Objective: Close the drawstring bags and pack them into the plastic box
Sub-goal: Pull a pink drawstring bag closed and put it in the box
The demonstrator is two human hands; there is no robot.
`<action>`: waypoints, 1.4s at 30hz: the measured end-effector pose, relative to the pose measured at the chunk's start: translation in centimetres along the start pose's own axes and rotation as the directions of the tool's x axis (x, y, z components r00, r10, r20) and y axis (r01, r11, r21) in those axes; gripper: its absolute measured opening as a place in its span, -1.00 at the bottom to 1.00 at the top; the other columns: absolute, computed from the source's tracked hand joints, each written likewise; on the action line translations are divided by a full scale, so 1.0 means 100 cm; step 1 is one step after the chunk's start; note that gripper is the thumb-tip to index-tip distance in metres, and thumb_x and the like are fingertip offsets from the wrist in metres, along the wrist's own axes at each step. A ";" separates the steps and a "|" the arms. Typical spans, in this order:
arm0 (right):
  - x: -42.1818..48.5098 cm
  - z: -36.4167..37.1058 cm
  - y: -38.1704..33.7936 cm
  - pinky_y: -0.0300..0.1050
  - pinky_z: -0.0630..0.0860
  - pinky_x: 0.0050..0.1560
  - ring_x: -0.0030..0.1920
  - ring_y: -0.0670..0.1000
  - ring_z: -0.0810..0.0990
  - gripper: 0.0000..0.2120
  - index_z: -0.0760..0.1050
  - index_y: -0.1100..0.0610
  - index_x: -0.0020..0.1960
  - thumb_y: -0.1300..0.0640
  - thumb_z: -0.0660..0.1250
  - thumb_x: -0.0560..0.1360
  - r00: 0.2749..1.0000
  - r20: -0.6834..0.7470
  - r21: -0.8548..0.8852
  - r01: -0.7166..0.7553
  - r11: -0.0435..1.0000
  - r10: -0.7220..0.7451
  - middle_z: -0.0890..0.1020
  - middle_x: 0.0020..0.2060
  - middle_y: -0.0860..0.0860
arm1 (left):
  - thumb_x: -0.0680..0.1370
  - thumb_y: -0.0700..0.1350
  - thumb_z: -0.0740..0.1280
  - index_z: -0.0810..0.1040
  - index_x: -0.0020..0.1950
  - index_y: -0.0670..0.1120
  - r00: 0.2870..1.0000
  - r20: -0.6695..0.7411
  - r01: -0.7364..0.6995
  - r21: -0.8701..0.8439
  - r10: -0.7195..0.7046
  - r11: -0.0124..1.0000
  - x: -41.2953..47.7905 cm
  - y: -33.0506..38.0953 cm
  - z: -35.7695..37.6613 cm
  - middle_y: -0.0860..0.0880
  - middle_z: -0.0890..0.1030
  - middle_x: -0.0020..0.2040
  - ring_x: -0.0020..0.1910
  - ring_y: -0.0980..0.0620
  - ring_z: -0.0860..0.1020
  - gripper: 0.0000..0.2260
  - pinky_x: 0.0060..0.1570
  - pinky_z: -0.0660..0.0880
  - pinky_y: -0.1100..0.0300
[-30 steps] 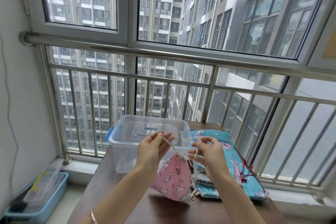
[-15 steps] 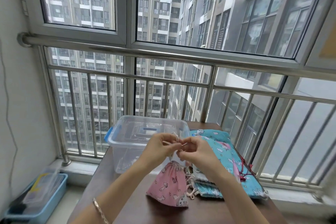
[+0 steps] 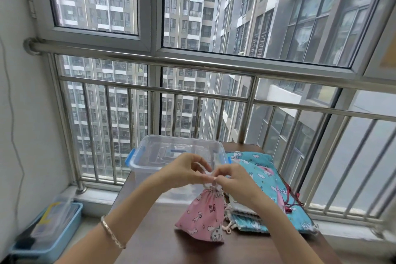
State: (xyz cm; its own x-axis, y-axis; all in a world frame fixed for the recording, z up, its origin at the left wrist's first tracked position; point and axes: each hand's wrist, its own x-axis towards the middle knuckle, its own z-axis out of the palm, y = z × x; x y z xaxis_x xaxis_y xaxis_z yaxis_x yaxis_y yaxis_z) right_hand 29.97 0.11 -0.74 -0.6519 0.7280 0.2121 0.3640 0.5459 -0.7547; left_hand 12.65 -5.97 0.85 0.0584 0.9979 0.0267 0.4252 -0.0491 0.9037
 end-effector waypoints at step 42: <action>-0.005 -0.009 0.028 -0.18 0.32 -0.32 -0.40 -0.04 0.29 -0.77 0.69 0.21 -0.03 0.05 0.40 0.51 0.985 -0.021 0.223 -0.162 0.961 0.171 0.39 -0.42 0.02 | 0.55 -0.03 0.36 0.63 -0.02 -0.01 0.932 -0.134 -0.180 0.636 0.338 0.750 -0.009 0.009 -0.009 0.10 0.49 0.09 0.01 0.14 0.51 -0.90 0.06 0.45 0.25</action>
State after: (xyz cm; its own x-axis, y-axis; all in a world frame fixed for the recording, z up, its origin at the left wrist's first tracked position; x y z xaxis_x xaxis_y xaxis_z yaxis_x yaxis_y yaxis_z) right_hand 31.89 1.61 -2.41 -0.5664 0.8189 0.0929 0.3069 0.3142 -0.8984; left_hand 12.15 -6.85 2.06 0.0768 0.9187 0.3873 0.8832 -0.2429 0.4012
